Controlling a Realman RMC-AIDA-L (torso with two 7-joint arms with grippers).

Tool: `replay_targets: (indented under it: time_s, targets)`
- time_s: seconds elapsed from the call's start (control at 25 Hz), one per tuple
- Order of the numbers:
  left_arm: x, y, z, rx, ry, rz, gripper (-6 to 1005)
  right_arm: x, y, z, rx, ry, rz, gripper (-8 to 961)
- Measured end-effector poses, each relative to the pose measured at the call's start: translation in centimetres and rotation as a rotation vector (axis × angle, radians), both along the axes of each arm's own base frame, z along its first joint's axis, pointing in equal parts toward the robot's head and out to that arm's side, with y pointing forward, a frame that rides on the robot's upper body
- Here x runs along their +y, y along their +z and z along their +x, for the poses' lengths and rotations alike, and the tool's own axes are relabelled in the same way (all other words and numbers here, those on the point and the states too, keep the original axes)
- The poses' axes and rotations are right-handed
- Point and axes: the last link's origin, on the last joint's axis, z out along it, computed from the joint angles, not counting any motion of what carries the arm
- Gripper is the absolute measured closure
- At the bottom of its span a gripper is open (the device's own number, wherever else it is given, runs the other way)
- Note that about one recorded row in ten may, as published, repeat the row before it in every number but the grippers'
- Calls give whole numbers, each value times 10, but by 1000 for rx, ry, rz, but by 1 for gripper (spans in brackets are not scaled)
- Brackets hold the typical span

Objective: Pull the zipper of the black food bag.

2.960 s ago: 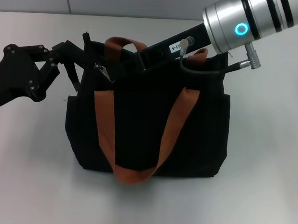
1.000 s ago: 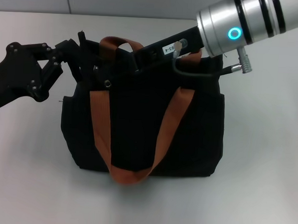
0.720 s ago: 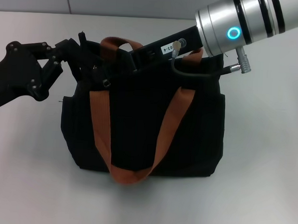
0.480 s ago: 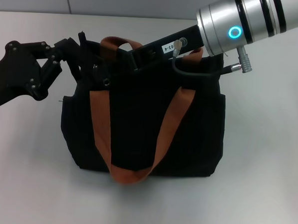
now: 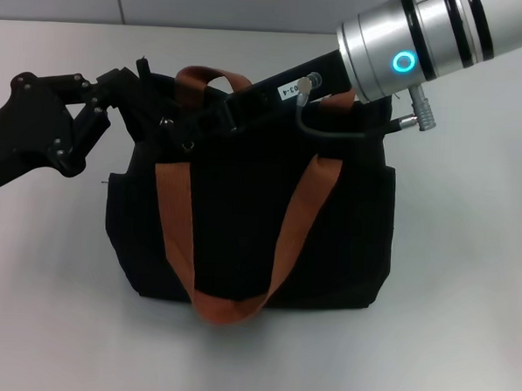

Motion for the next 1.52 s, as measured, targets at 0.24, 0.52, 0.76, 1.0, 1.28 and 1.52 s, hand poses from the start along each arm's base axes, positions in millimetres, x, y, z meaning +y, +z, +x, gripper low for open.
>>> replay_targets:
  time_s: [0.24, 0.52, 0.76, 1.0, 1.28, 1.52]
  targets:
    - [-2, 0, 0, -3, -3, -2, 981, -1, 0, 0, -7, -4, -2, 913]
    - [-4, 2, -1, -10, -3, 0, 981, -2, 4, 0, -45, -15, 19, 956]
    - [-4, 2, -2, -10, -1, 1, 980, -4, 10, 3, -111, -26, 60, 955]
    - [-4, 3, -3, -9, 1, 4, 980, -5, 20, 12, -174, -88, 109, 956]
    - [-4, 6, -4, -10, 6, 15, 980, -8, 36, 19, -240, -134, 191, 955]
    - [-2, 9, -6, -9, 17, 31, 980, -11, 56, 30, -309, -188, 294, 954]
